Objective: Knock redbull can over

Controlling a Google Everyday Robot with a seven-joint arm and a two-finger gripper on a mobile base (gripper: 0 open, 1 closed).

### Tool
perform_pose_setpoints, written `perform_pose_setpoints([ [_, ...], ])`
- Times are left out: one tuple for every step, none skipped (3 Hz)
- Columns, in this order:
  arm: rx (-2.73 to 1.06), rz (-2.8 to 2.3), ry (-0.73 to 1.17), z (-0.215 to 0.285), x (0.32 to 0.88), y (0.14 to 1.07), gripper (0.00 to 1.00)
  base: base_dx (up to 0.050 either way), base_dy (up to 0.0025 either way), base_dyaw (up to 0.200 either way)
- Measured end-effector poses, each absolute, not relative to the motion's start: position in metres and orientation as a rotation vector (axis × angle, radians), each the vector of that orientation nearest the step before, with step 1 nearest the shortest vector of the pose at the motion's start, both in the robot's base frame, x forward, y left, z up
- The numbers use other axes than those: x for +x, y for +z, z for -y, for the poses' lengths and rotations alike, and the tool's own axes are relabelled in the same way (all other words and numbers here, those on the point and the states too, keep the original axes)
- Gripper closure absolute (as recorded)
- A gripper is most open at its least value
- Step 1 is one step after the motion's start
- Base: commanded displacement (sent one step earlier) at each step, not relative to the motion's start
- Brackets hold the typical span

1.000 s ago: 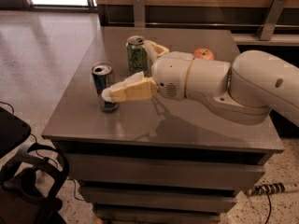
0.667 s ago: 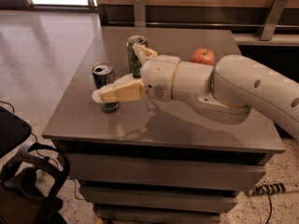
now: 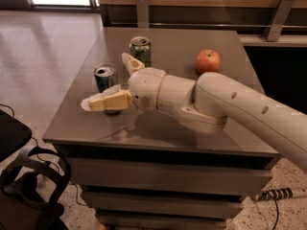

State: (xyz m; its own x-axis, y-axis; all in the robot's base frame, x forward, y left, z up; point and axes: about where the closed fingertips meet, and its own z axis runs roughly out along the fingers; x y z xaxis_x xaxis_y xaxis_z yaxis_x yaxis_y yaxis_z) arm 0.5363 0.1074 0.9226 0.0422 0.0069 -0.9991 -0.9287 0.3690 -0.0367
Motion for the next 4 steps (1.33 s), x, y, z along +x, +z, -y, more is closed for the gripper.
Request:
perform_pose_setpoints([
  [-0.943,-1.325,0.909,-0.107,0.535,0.909,0.0,0.0,0.0,0.0],
  [-0.962,-1.325,0.908,-0.104,0.538,0.893,0.0,0.0,0.0,0.0],
  [-0.97,-1.316,0.907,-0.104,0.543,0.886,0.0,0.0,0.0,0.0],
  [-0.975,-1.322,0.902,-0.101,0.547,0.874,0.0,0.0,0.0,0.0],
])
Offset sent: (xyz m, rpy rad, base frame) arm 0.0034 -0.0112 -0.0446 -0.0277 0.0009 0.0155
